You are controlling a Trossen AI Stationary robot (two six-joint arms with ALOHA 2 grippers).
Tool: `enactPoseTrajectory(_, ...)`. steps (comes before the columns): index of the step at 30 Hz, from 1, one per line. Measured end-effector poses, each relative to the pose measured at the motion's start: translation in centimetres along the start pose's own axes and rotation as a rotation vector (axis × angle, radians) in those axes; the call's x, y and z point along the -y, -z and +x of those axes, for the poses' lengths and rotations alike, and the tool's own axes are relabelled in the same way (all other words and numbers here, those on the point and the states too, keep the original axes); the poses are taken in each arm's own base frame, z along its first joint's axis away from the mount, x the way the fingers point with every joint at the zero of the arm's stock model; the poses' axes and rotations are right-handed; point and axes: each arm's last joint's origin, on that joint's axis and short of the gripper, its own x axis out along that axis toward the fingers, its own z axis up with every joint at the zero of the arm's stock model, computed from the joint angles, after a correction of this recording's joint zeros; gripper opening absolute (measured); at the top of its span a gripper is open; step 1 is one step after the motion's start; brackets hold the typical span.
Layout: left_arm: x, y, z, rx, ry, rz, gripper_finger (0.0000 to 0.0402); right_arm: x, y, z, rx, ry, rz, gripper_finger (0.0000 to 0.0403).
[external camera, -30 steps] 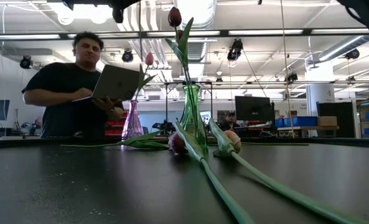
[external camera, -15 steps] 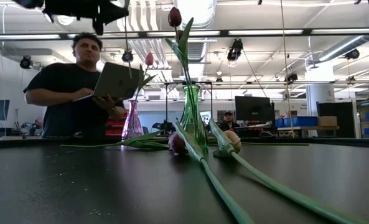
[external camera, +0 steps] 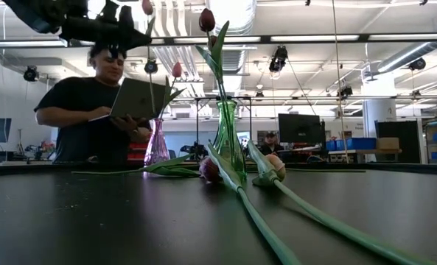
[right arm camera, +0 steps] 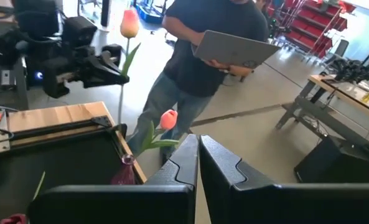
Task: Sort flowers into vase by color
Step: Put the pink flower into the violet vase
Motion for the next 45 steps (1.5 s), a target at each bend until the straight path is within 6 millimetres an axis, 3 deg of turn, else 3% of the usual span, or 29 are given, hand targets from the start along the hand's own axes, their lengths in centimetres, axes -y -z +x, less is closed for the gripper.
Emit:
enactPoseTrajectory(10,-1.6,1.4,2.8,-0.08,0.026,0.02,0.0,-0.3,0.1,0.2,0.008,0.002,0.003,0.0009)
enactPoseTrajectory(27,-2.8,4.9,4.4,-0.224,0.015,0.01,0.0,-0.5,0.0,0.1,0.005,0.012,0.0,0.0009)
enactPoseTrajectory(32,-2.9,5.1,4.4,-0.234,0.014,0.012,0.0001,-0.5,0.0,0.1,0.006,0.011,0.001,0.0009)
enactPoseTrajectory(45,-2.6,6.5,3.6,-0.359,0.017,-0.006,0.0089,-0.7,0.2,0.1,-0.016,0.0,0.007,0.0009)
